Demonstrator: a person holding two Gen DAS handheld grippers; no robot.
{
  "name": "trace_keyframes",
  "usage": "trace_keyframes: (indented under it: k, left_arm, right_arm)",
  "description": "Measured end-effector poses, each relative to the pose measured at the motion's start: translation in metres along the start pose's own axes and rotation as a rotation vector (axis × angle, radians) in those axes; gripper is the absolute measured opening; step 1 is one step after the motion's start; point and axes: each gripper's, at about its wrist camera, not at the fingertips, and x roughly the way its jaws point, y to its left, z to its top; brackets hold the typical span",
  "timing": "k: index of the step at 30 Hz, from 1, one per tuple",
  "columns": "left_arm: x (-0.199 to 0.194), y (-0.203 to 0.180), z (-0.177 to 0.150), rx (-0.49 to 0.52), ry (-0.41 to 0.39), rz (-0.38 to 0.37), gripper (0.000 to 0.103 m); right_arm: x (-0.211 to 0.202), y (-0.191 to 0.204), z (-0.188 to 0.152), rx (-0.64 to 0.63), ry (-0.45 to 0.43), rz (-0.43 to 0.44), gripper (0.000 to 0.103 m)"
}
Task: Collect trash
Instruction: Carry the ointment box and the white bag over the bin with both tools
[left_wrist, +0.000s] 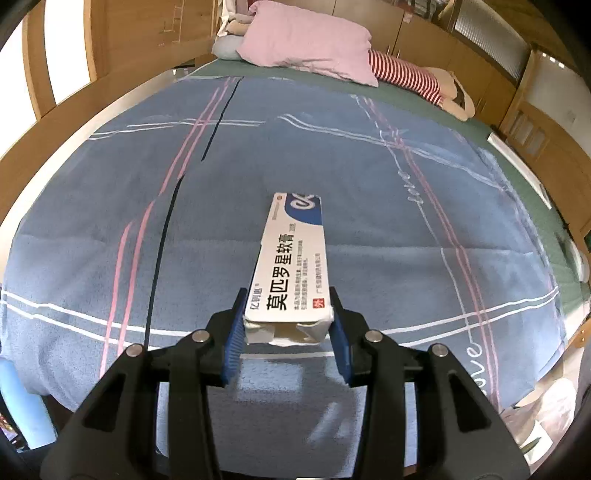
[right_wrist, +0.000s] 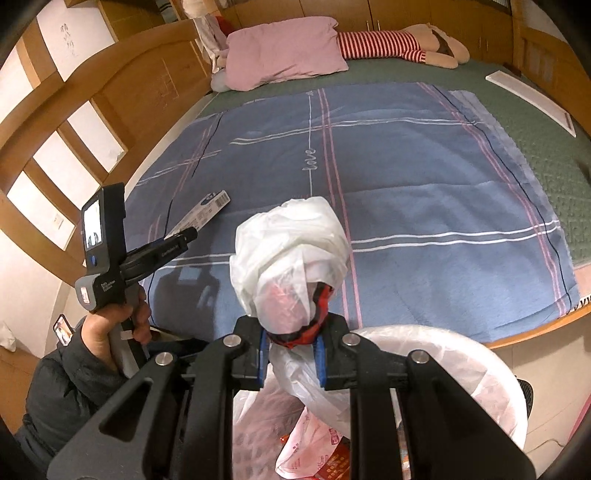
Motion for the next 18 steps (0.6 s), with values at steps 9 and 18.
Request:
trace_keyframes:
  k: [9,18]
  left_arm:
    - [-0.013,0.001,0.004,-0.025,-0.067,-0.021,0.041]
    - [-0.056,-0.002,-0.008,-0.048,-0.167,-0.077,0.041]
  right_arm:
    - [0.003,-0.001,-0.003,0.011,0.004,0.008,0.02]
    - [-0.008,-0.002,-0.005,0.007,-0.028,0.0,0.02]
